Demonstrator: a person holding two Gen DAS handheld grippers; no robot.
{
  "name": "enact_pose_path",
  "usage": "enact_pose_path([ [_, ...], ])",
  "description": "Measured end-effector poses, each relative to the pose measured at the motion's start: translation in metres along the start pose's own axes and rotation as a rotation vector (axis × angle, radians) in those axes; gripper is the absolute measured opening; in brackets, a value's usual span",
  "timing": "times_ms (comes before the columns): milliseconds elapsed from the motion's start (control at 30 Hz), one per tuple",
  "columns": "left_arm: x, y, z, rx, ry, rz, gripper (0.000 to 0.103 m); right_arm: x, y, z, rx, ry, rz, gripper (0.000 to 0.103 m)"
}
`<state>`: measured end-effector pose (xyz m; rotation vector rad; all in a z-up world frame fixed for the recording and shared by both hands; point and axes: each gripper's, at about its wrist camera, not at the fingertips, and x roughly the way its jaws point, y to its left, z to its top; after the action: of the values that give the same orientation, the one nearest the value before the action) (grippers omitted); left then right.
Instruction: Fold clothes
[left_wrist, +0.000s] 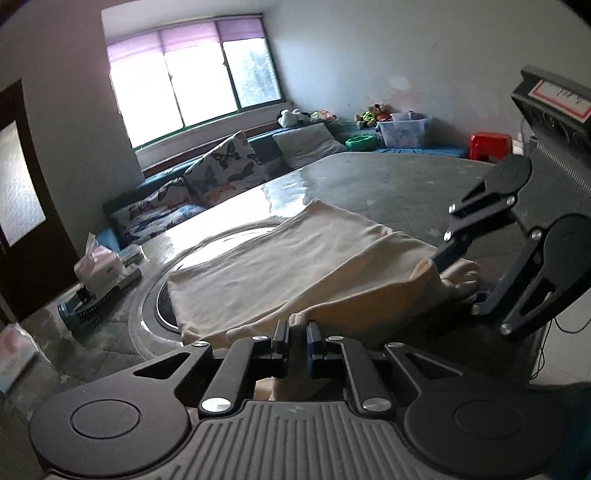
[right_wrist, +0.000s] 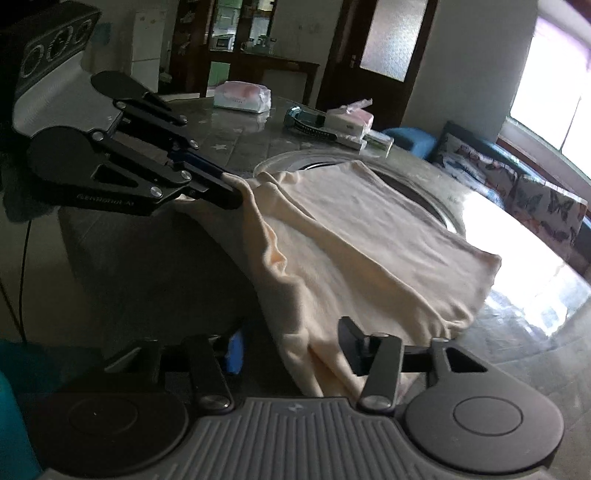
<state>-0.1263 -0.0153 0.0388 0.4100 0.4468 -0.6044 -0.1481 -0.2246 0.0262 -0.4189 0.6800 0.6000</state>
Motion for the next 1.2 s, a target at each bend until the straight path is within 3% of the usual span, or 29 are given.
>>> enact_pose_path([
  [100,-0.005,-0.001,-0.007,0.006,0.011,0.007,0.018,0.005,-0.008,0.005,0.044,0.008,0.018,0.026],
  [233,-0.014,-0.002,-0.024,0.047,0.031,0.035,0.019,0.004,-0.027,0.012,0.136,-0.007,0.043,0.016],
  [433,-0.017,-0.008,-0.044,0.143,0.055,0.086,0.018,0.002,-0.036,0.020,0.173,-0.041,0.034,0.012],
  [533,-0.018,-0.012,-0.046,0.173,0.046,0.097,0.009,0.002,-0.036,0.020,0.186,-0.049,0.025,0.010],
  [900,-0.069,-0.013,-0.029,0.065,-0.011,0.060,0.004,-0.036,-0.020,0.011,0.195,-0.130,-0.005,0.008],
  [1200,-0.133,-0.036,-0.033,0.011,-0.034,0.075,0.004,-0.103,0.032,-0.013,0.134,-0.149,0.072,0.008],
])
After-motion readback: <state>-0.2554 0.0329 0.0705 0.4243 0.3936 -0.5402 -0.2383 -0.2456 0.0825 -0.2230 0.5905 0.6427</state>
